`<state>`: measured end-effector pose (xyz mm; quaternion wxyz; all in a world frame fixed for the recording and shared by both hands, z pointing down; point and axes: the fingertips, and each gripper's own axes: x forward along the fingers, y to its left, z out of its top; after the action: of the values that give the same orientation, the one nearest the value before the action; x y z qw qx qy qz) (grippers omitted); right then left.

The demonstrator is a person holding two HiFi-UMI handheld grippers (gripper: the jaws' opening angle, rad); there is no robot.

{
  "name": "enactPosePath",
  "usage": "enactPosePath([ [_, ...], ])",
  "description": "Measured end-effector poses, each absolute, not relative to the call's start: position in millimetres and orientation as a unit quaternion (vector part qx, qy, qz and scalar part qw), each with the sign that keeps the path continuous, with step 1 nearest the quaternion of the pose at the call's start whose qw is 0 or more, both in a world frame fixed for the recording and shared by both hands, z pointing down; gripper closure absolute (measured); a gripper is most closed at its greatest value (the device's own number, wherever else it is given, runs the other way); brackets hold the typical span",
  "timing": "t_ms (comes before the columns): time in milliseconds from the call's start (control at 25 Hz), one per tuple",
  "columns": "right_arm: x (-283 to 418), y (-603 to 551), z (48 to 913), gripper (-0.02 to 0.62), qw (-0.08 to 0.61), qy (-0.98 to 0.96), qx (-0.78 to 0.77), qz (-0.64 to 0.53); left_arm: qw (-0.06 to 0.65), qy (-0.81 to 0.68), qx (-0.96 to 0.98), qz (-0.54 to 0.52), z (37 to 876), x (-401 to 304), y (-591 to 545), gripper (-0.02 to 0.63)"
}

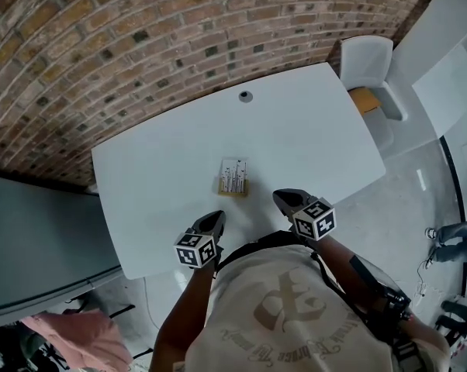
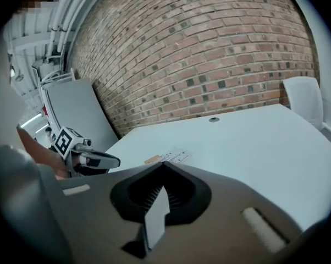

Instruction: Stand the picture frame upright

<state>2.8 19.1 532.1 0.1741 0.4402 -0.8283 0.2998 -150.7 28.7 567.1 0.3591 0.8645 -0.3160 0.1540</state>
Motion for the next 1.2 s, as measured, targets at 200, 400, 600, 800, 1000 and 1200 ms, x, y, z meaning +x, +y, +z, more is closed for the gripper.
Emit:
enactPosePath([
  [200, -11.0, 1.4, 546.6, 0.588, 0.182, -0.832, 0.416, 0.318, 0.369, -0.327, 0.854, 0.163, 568.4, -155.3, 17.0, 0.603],
  [400, -22.7, -18.1, 569.8, 0.589, 0.189, -0.824, 0.399, 0.356, 0.372, -0.333, 0.846, 0.185, 575.8, -160.2, -1.2, 0.603],
  [600, -28.8, -27.7, 590.1, 0.588, 0.189, -0.807, 0.379, 0.412, 0.363, -0.337, 0.843, 0.211, 582.2, -155.9, -22.8, 0.603],
  [800, -34.6, -39.8, 604.4, 0.588, 0.171, -0.786, 0.372, 0.464, 0.381, -0.318, 0.835, 0.239, 596.3, -149.5, -47.9, 0.603],
  [1000, -41.7, -49.3, 615.9, 0.553, 0.158, -0.761, 0.365, 0.513, 0.405, -0.296, 0.822, 0.268, 611.6, -146.3, -68.9, 0.52],
  [1200, -47.2, -56.8, 626.3, 0.461, 0.159, -0.746, 0.353, 0.542, 0.427, -0.284, 0.807, 0.293, 625.6, -141.7, -83.9, 0.449],
])
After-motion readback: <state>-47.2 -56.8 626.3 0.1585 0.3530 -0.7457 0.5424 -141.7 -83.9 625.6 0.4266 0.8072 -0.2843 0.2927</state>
